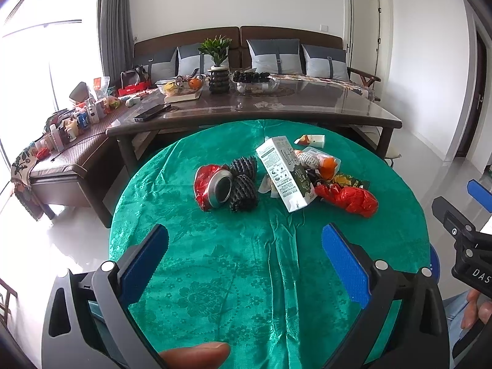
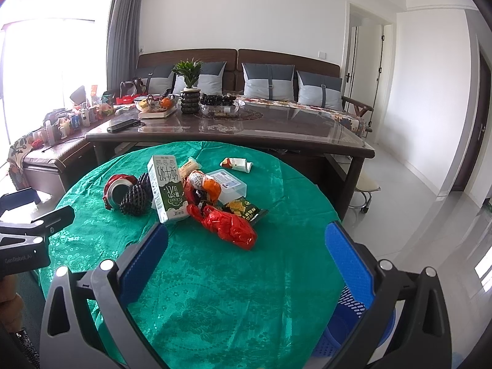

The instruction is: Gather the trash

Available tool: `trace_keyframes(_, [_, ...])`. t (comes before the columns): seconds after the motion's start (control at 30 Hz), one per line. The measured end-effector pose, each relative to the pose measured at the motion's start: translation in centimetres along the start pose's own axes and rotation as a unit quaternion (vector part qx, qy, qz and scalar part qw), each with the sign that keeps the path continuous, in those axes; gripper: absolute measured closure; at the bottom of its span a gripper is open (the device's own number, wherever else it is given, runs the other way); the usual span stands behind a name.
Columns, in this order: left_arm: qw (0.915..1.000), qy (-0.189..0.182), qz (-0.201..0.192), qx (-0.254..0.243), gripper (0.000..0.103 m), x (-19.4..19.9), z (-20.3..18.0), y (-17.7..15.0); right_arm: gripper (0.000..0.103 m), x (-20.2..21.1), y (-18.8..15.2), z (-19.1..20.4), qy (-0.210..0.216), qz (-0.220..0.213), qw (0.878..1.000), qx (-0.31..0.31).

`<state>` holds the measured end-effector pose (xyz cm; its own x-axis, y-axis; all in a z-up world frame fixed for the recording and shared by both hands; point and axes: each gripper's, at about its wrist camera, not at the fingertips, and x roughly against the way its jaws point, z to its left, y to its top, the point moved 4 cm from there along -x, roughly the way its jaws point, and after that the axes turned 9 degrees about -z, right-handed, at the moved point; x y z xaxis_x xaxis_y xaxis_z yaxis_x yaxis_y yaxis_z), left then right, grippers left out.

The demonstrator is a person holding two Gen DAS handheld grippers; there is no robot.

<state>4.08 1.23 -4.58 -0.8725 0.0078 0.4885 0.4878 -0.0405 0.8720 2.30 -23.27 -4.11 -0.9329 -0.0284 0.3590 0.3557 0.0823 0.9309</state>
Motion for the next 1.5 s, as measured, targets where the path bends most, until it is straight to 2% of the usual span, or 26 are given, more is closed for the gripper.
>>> trace_keyframes(0.27, [0.9994,0.026,0.019,0.008,0.004,-2.0,2.5,-0.6,0.005,-0.7,-0.6,-0.5,0.007,0.006,1.0,-0.004])
trace_keyframes(0.37, [0.998,0.032,0.041,0.037,0.004,-3.3,4.1,-1.1,0.005,-1.3,-1.0,-0.9,0.013,0.009,1.0,-0.006])
trace_keyframes(0.47, [0.9968,0.048,0.042,0.049,0.004,-4.5,5.8,-1.2,0.005,-1.8,-1.3,-1.2,0.021,0.014,1.0,-0.012])
trace_keyframes(0.53, [0.9975,0.028,0.047,0.044,0.004,-5.6,6.3,-1.2,0.005,-2.2,-1.6,-1.3,0.025,0.019,0.999,-0.012])
trace_keyframes(0.67, [0.9968,-0.036,0.064,0.034,0.004,-8.8,7.6,-0.9,0.005,-3.2,-2.2,-1.4,0.036,0.031,0.999,-0.001])
trace_keyframes(0.77, [0.9943,-0.073,0.075,0.015,0.004,-11.6,8.5,-0.3,0.005,-4.6,-2.8,-1.4,0.069,0.046,0.997,0.001])
trace_keyframes(0.87, [0.9879,-0.123,0.093,-0.007,0.004,-14.5,8.6,0.2,0.005,-6.6,-3.0,-1.4,0.121,0.061,0.991,0.003])
trace_keyframes(1.0, [0.9824,-0.145,0.106,-0.052,0.004,-17.7,8.3,0.3,0.005,-10.5,-3.6,-1.7,0.165,0.109,0.98,0.011])
trace_keyframes(1.13, [0.9799,-0.156,0.109,-0.058,0.004,-20.1,8.6,0.4,0.005,-12.9,-4.0,-1.2,0.206,0.146,0.967,0.017])
trace_keyframes(1.27, [0.9774,-0.171,0.109,-0.06,0.004,-21.4,8.7,0.8,0.005,-14.3,-4.2,-0.5,0.23,0.162,0.959,0.035])
trace_keyframes(1.5, [0.9741,-0.189,0.108,-0.06,0.007,-22.6,8.5,0.9,0.005,-15.7,-4.4,-0.2,0.238,0.172,0.954,0.056])
